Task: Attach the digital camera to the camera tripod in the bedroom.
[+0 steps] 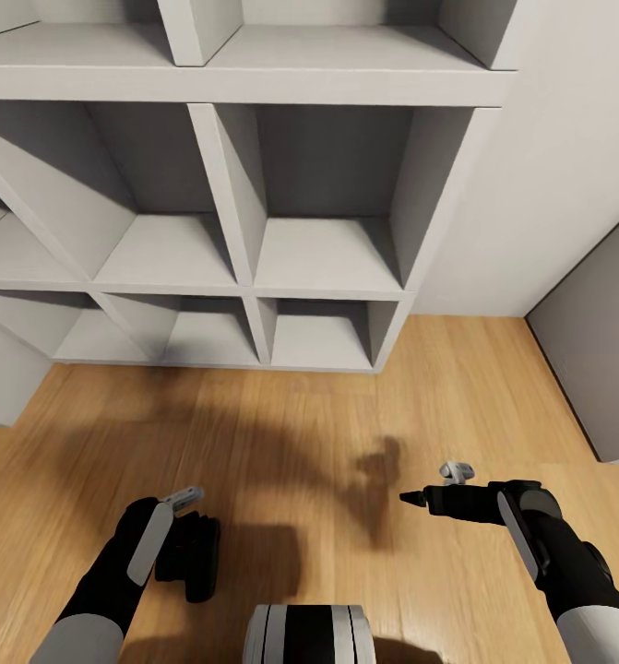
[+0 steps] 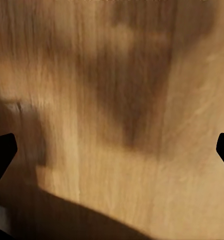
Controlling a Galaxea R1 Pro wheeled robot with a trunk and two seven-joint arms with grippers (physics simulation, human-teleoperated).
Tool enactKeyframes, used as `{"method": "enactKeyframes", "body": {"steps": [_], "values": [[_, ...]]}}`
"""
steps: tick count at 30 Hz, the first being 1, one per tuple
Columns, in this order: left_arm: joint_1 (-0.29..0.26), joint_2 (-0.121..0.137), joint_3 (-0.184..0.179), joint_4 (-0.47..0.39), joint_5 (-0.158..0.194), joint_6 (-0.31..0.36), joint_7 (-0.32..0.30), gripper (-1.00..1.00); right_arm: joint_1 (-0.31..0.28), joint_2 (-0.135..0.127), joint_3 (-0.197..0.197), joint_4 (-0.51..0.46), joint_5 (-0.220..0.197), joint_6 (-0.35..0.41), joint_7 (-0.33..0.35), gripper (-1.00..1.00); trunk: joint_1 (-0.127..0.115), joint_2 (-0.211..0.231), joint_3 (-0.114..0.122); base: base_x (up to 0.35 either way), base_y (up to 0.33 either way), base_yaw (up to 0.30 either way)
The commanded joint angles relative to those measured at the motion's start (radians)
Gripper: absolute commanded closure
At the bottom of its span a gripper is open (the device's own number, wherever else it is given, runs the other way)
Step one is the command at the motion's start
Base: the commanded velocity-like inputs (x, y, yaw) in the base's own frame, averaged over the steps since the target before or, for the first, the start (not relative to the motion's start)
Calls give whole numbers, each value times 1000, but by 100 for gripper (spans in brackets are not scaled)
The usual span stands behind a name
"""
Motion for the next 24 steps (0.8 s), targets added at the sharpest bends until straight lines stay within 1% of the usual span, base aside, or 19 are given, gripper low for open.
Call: {"method": "enactKeyframes", "body": {"steps": [1,8,20,24], "values": [[0,0,2,-1,11,3,9,-100,0,0,-1,-1,0,6,3,-100,0,0,-1,0,0,0],[0,-2,3,-13,9,4,18,-100,0,4,1,-1,9,2,2,-100,0,0,-1,-135,0,0],[0,-1,4,-19,9,4,13,-100,0,4,2,-1,10,2,2,-100,0,0,-1,-16,0,0],[0,-6,4,-38,10,4,14,-100,0,4,3,-1,11,2,2,-100,0,0,-1,-202,0,0]]}}
